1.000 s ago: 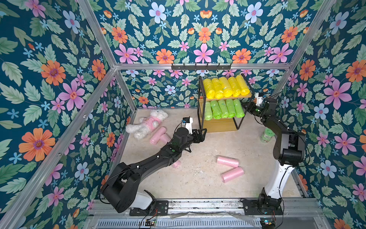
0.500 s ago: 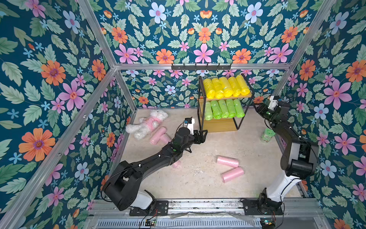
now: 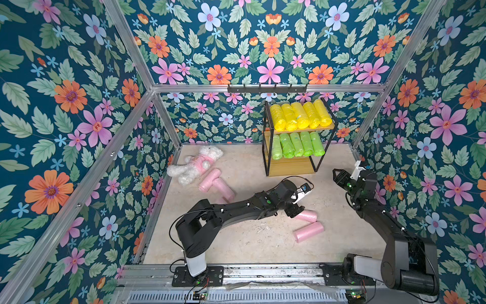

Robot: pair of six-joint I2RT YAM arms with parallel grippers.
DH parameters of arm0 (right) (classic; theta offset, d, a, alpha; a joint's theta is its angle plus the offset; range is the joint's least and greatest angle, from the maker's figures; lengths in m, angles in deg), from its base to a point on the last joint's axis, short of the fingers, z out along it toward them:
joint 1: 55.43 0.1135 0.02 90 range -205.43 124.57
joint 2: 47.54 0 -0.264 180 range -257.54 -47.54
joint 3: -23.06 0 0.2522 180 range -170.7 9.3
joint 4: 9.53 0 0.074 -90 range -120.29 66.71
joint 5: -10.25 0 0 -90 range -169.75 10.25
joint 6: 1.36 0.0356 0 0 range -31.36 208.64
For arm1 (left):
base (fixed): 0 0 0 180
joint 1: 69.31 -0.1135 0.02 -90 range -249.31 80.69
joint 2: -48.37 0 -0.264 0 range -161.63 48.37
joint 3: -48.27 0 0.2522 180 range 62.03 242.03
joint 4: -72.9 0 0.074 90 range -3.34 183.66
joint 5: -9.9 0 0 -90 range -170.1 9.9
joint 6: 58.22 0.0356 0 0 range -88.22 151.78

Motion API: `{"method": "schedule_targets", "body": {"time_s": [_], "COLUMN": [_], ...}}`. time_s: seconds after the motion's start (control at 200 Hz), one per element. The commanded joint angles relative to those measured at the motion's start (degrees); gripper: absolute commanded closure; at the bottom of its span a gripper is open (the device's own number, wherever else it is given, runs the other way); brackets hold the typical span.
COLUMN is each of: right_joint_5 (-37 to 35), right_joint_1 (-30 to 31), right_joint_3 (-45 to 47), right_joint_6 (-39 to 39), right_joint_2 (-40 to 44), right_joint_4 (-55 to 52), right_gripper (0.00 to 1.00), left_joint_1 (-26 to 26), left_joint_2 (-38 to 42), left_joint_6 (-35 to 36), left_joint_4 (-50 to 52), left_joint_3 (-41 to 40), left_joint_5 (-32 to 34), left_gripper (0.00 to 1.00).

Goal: Sort the rolls of trash bags by color and place them on the shelf
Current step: Pick up the roll of trash bags from the center of the board.

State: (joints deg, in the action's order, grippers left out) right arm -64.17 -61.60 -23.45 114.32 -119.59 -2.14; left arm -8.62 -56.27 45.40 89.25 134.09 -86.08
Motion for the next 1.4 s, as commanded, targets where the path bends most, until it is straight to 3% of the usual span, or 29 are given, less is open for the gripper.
{"method": "schedule_targets", "body": {"time_s": [0.0, 0.35, 0.72, 0.915, 1.12, 1.39], "right_joint_5": [-0.34, -1.73, -1.83, -1.63, -1.58, 0.88], "right_joint_1": [0.46, 0.46, 0.46, 0.46, 0.46, 0.92], "right_joint_3": [2.17, 4.96, 5.07, 5.33, 5.64, 7.12], "right_joint_6": [-0.11, -0.27, -0.62, -0.58, -0.50, 1.92], "right_joint_2": [0.38, 1.30, 0.87, 1.01, 2.93, 8.60], "right_joint_4": [3.37, 4.34, 4.51, 4.61, 3.51, 2.97], "right_gripper": [0.36, 0.34, 0.34, 0.34, 0.34, 0.34], "left_joint_1": [0.90, 1.54, 1.98, 2.05, 1.18, -6.52], "left_joint_2": [-3.18, -13.88, -22.73, -25.71, -22.21, -9.82], "left_joint_6": [11.32, 15.45, 16.04, 15.24, 11.22, -7.74], "left_joint_4": [7.66, 16.33, 20.29, 21.89, 17.40, -3.61], "left_joint_3": [4.24, 17.21, 26.00, 29.09, 26.20, 10.77], "left_joint_5": [-2.55, -9.11, -11.34, -9.91, -9.05, -14.76], "left_gripper": [0.21, 0.20, 0.24, 0.33, 0.48, 0.66]}}
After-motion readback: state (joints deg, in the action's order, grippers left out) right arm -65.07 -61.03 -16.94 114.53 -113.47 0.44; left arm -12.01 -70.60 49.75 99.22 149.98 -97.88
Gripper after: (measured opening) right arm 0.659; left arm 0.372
